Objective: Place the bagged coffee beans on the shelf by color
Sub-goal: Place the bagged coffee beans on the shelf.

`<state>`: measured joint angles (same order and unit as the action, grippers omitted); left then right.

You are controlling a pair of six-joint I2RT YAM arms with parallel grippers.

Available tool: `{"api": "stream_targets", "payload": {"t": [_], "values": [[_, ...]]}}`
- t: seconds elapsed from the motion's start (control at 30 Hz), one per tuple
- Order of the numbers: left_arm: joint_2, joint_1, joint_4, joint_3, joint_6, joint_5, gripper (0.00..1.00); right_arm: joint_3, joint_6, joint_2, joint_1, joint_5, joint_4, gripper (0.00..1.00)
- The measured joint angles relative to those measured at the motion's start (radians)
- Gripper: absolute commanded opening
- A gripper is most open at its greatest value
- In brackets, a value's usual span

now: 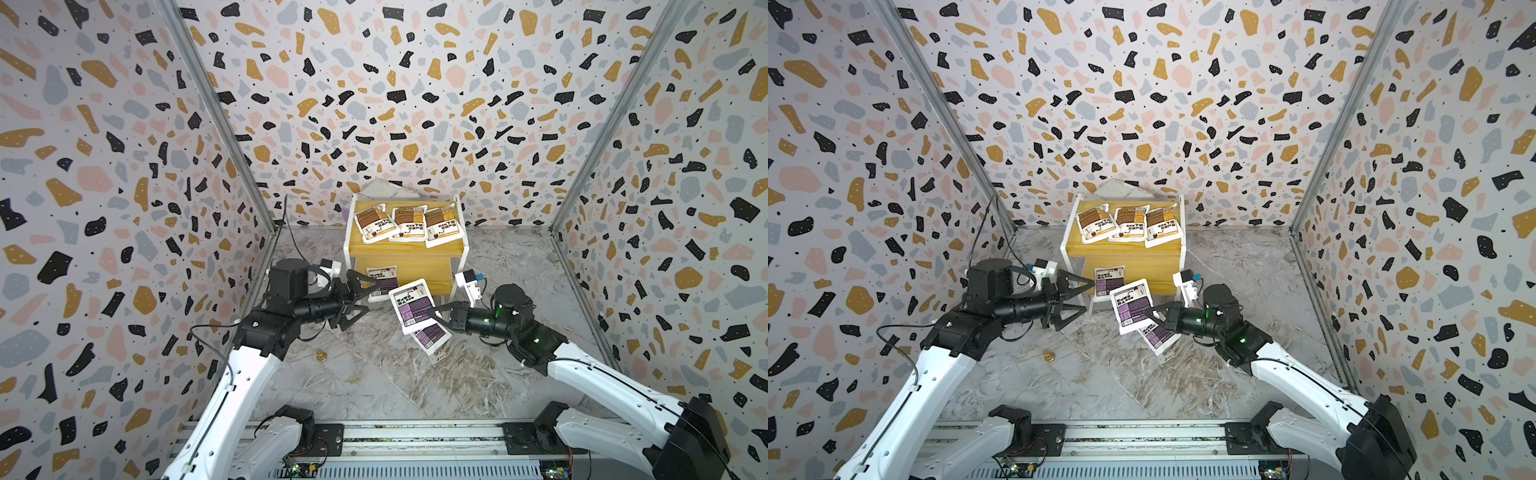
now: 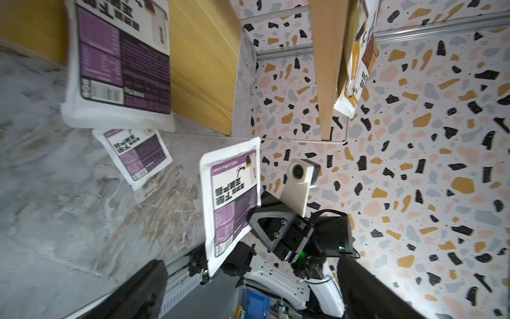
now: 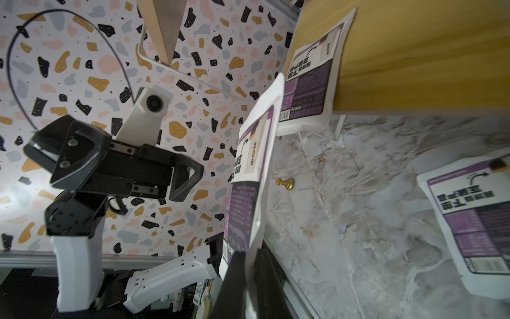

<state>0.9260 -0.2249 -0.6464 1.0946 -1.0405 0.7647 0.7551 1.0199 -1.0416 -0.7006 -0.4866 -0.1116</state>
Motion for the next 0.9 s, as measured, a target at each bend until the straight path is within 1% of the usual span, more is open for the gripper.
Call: {"api": "stream_targets", "payload": {"t": [0.1,0.2,0.43,0.63,0.9], "values": [[-0.024,0.007,-0.095,0.029,0.062,-0.047,1.00,0.069,-0.052,-0.004,0.000,0.097,0.105,0.00],[-0.043,0.009,-0.171,0.029,0.095,-0.069,1.00,0.104,-0.079,-0.037,0.000,0.164,0.162,0.00],[-0.081,0.014,-0.258,0.028,0.130,-0.079,1.00,0.119,-0.109,-0.152,-0.010,0.282,0.235,0.00],[-0.104,0.016,-0.299,0.028,0.139,-0.078,1.00,0.165,-0.114,-0.213,-0.029,0.330,0.241,0.00],[-0.105,0.027,-0.318,0.028,0.169,-0.071,1.00,0.204,-0.112,-0.283,-0.053,0.352,0.214,0.00]]}}
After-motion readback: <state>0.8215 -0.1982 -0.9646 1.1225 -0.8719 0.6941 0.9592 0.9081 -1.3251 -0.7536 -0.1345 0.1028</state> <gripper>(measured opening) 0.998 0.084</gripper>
